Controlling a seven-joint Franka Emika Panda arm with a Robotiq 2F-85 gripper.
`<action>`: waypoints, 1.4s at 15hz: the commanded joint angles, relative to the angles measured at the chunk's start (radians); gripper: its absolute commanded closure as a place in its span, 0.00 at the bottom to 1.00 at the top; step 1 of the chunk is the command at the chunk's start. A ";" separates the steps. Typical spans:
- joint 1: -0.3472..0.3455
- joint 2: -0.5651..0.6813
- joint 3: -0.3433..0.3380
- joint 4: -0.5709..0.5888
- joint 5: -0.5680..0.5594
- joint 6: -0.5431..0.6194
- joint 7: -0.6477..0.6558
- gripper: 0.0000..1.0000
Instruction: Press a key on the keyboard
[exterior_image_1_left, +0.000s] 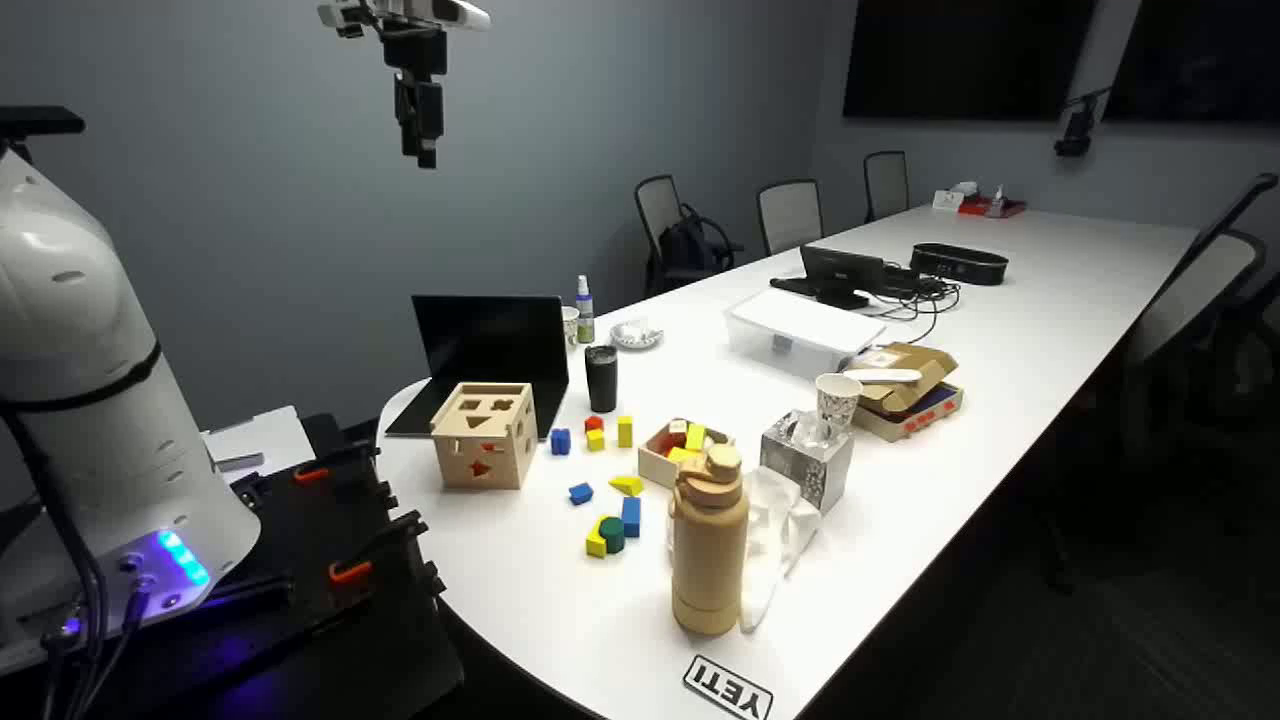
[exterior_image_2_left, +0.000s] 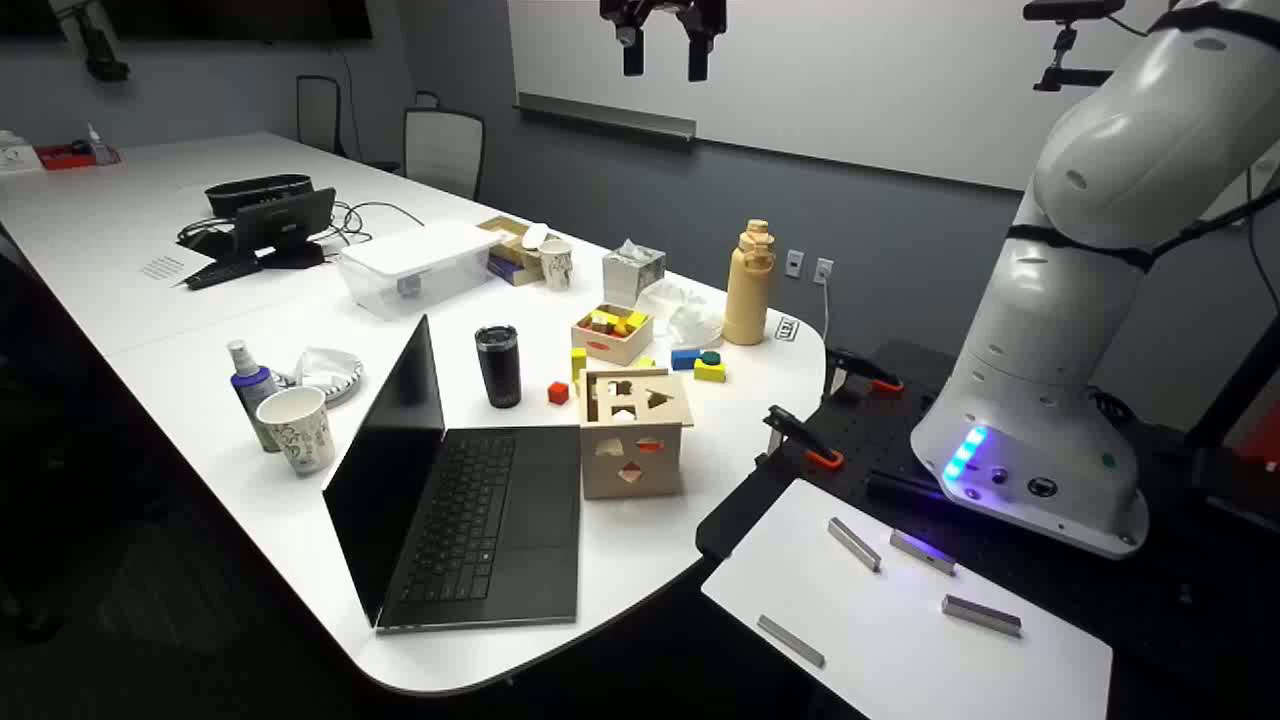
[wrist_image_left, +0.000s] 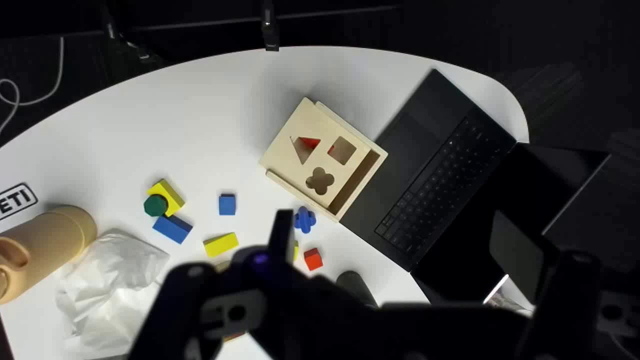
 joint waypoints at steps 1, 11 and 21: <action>-0.003 0.001 0.002 0.003 0.001 -0.003 -0.001 0.00; 0.182 0.250 0.047 -0.157 0.185 0.487 -0.510 0.00; 0.169 0.687 0.151 -0.132 0.247 0.924 -0.957 0.34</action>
